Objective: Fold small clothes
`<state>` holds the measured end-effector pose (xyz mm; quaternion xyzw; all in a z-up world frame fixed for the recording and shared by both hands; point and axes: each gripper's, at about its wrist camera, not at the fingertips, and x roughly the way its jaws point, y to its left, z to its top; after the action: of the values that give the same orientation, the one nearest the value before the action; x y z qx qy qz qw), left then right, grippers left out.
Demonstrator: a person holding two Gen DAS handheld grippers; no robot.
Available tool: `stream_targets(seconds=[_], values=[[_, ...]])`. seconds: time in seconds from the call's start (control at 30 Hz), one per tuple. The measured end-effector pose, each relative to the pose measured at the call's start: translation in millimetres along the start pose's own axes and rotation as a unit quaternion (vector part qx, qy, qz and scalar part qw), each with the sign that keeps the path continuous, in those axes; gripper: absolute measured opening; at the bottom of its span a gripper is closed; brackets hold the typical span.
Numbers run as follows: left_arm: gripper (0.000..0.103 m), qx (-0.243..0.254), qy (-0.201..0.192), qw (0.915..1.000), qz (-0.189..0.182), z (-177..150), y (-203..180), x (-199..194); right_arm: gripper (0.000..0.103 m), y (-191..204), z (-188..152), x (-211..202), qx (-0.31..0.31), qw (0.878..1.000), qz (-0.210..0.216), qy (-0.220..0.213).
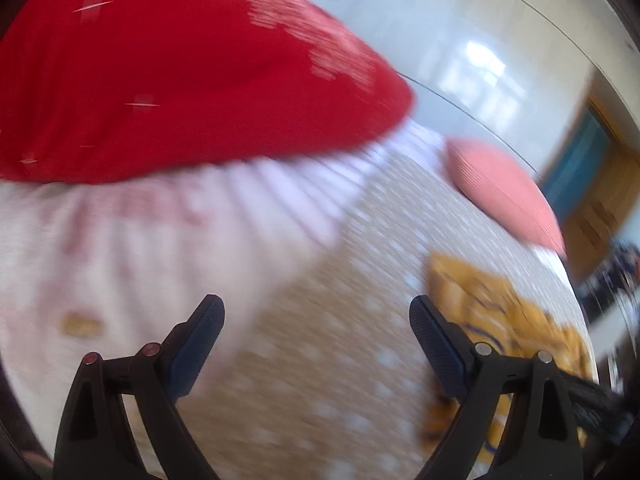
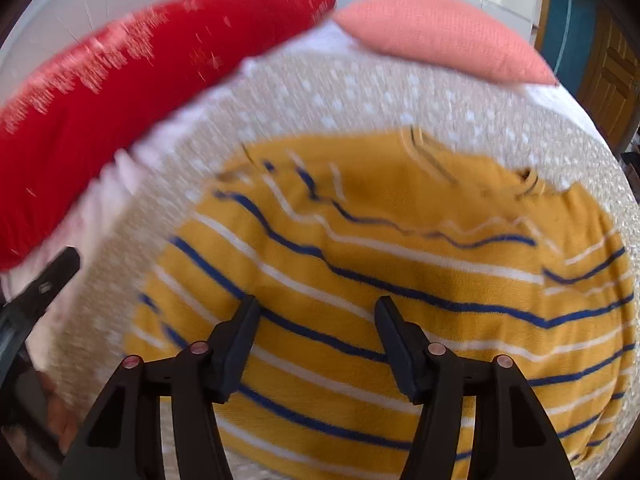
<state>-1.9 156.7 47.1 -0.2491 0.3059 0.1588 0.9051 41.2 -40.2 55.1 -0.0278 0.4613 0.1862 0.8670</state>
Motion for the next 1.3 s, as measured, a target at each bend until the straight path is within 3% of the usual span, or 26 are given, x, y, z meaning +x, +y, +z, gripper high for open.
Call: stream_targets(seconds=[0.07,0.17,0.3,0.4,0.53,0.67,0.73,0.8,0.9,1.03,1.2,1.3], values=[[0.093,-0.035,-0.004,0.9993,0.010,7,19,0,0.065,17,-1,-6,-0.033,0.999,-0.002,-0.006],[0.093,-0.075,-0.002,0.9970,0.017,12,40,1,0.065,39,-5,6,-0.066,0.998,0.005,0.017],[0.093,-0.089,0.001,0.9959,0.015,13,47,2,0.067,63,-6,26,-0.073,0.997,0.002,0.021],[0.093,-0.079,0.002,0.9968,0.013,12,42,3,0.079,80,0,38,-0.079,0.996,-0.031,0.020],[0.093,-0.067,0.004,0.9977,0.004,11,37,2,0.078,96,5,63,-0.103,0.987,-0.119,0.041],[0.093,-0.059,0.004,0.9983,0.000,10,33,0,0.069,98,5,80,-0.113,0.977,-0.179,0.036],[0.093,-0.057,0.001,0.9984,-0.001,9,30,-3,0.058,102,3,81,-0.118,0.974,-0.192,0.029],[0.093,-0.053,-0.005,0.9986,-0.001,9,26,-5,0.035,99,4,74,-0.113,0.975,-0.192,0.020],[0.093,-0.037,-0.019,0.9991,-0.003,3,13,-16,0.020,74,10,49,-0.062,0.989,-0.133,0.006],[0.093,0.000,-0.040,0.9991,-0.012,-8,-14,-39,0.016,19,15,-7,0.007,0.997,-0.065,-0.031],[0.093,0.054,-0.009,0.9973,-0.048,-39,-49,-64,0.015,-102,-3,-87,0.119,0.988,-0.036,-0.095],[0.093,0.118,0.013,0.9919,-0.045,-63,-79,-75,0.015,-173,-32,-111,0.174,0.977,-0.051,-0.111]])
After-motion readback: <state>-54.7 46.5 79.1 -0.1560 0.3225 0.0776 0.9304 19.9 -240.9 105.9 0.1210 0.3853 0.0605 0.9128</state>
